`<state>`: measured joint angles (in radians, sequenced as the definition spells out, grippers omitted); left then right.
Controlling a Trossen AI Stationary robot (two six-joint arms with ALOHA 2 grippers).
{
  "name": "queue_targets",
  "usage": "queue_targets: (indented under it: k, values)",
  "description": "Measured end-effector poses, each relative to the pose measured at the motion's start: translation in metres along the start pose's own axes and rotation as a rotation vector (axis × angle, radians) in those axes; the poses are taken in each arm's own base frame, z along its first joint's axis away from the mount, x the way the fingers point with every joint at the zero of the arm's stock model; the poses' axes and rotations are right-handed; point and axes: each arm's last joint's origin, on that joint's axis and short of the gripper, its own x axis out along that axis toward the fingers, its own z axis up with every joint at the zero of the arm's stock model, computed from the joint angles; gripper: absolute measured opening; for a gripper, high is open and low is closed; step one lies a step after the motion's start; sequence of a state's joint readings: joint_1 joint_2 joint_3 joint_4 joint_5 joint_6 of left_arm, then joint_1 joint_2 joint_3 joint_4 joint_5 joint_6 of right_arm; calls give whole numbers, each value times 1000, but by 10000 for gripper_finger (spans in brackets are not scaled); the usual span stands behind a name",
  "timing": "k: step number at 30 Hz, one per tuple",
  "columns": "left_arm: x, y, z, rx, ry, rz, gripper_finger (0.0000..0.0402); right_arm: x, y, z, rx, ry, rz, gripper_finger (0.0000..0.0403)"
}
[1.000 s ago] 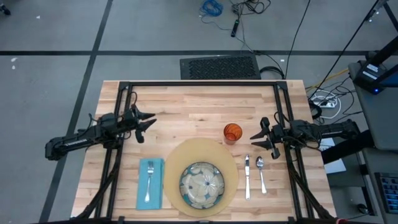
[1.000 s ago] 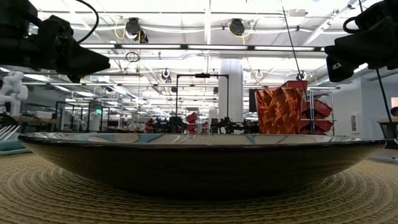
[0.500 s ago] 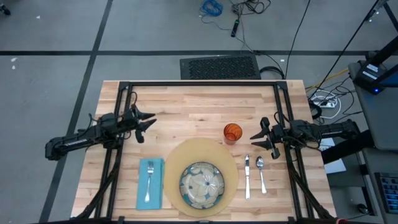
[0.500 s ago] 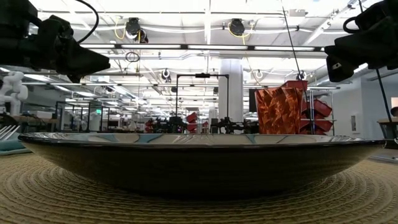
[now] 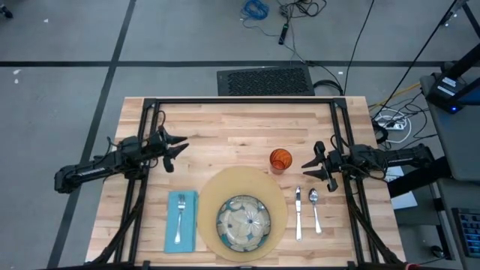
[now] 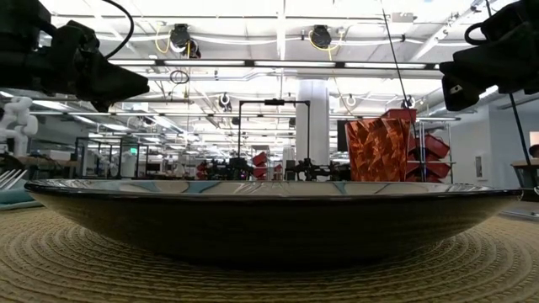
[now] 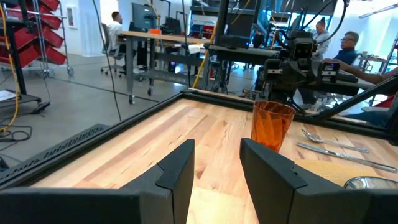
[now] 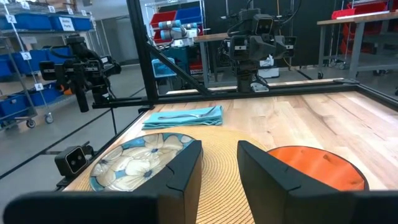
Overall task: Set table place
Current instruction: Return to Home Position
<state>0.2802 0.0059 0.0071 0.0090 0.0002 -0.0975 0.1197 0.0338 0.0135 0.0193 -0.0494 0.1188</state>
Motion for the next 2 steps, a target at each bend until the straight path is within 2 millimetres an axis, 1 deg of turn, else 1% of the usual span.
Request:
queue_targets:
  k: [2]
  values:
    - [0, 0, 0, 0, 0, 0, 118, 0, 0, 0, 0, 0, 0, 94]
